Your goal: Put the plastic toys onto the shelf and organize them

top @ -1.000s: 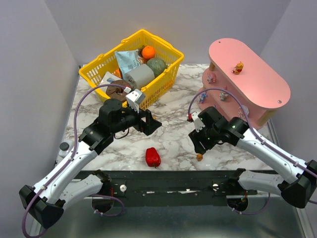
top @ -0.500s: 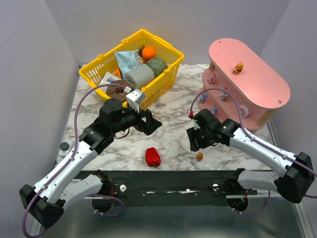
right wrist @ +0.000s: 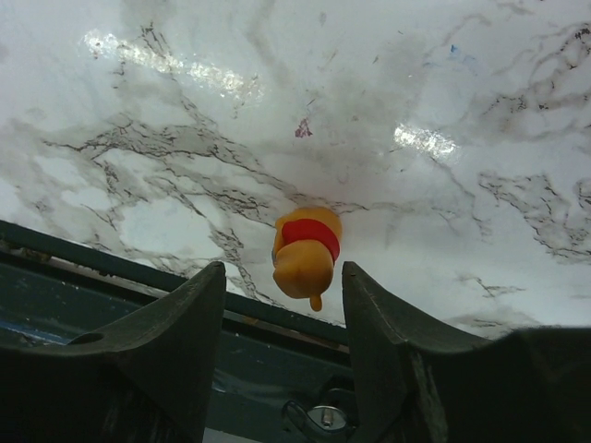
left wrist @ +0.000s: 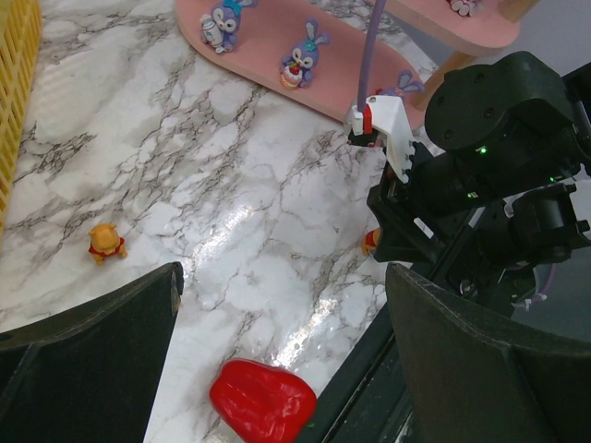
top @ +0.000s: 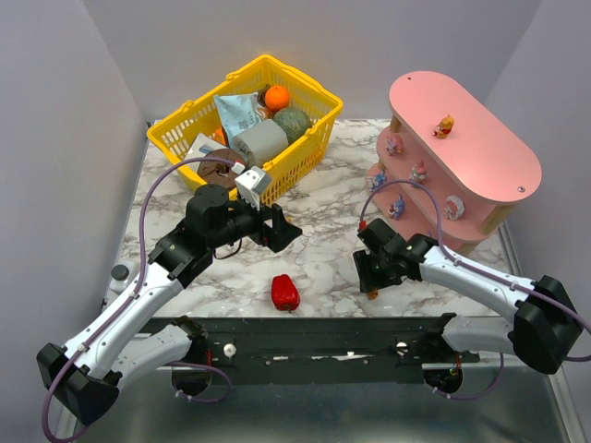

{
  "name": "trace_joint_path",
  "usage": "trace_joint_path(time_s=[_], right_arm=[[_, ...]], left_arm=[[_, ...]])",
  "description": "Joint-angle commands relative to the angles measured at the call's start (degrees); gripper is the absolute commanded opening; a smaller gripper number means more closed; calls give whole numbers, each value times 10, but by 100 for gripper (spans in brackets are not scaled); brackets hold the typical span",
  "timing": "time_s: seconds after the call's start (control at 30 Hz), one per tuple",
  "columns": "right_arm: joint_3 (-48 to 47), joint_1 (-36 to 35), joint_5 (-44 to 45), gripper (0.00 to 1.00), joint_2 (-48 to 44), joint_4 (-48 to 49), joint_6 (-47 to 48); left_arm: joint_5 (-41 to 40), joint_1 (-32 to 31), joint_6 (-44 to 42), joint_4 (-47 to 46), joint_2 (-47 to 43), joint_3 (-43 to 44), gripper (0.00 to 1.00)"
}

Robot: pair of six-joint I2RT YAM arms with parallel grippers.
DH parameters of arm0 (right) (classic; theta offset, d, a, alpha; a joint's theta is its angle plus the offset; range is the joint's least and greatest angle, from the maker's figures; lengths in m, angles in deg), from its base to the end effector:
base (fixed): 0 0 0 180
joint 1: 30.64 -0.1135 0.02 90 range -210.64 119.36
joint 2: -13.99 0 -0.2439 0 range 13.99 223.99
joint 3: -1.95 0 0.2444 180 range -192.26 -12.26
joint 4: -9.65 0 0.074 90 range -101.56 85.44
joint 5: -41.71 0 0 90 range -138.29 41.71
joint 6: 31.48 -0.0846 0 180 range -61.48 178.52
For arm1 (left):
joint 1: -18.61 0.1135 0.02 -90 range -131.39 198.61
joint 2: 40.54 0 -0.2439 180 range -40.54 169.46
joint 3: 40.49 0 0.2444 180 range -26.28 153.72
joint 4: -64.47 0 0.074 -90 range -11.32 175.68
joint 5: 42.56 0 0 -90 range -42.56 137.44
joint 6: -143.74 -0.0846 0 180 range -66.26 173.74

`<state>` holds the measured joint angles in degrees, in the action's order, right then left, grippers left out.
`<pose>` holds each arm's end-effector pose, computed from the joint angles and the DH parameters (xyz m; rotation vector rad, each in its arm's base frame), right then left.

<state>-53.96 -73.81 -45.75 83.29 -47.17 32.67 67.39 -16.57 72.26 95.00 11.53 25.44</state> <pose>0.1668 0.1513 0.1359 -0.4143 2.7928 0.2274 0.1913 -0.1702 0.3204 0.5332 1.8856 -0.9581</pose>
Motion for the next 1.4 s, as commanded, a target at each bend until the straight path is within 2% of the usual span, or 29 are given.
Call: trace_joint_path(time_s=[0.0,0.47,0.67,0.83,0.9,1.1,1.2,1.37], right_arm=[[6,-4,20,59,16,38,-14],[21,-4,46,47,26,21,-71],[23,-4,58,30,36,6,-88],[3,-4,77,6,34,-15,-95],[-32,-4,90,1,34,-30,-83],[-197,-3,126,1,44,-122,-28],[-267,11,140,1,42,-166,1],[-437,63,155,1,38,-242,38]], left_arm=[[-3,5,2,-9,-9,-5,99],[-3,5,2,-7,-14,-7,99],[-1,5,4,-8,-14,-7,99],[0,5,2,-8,-15,-7,99],[-2,5,1,-8,-14,-4,99],[2,5,-2,-11,-9,2,99],[2,5,-2,-11,-10,3,99],[4,5,-5,-13,-9,2,99]])
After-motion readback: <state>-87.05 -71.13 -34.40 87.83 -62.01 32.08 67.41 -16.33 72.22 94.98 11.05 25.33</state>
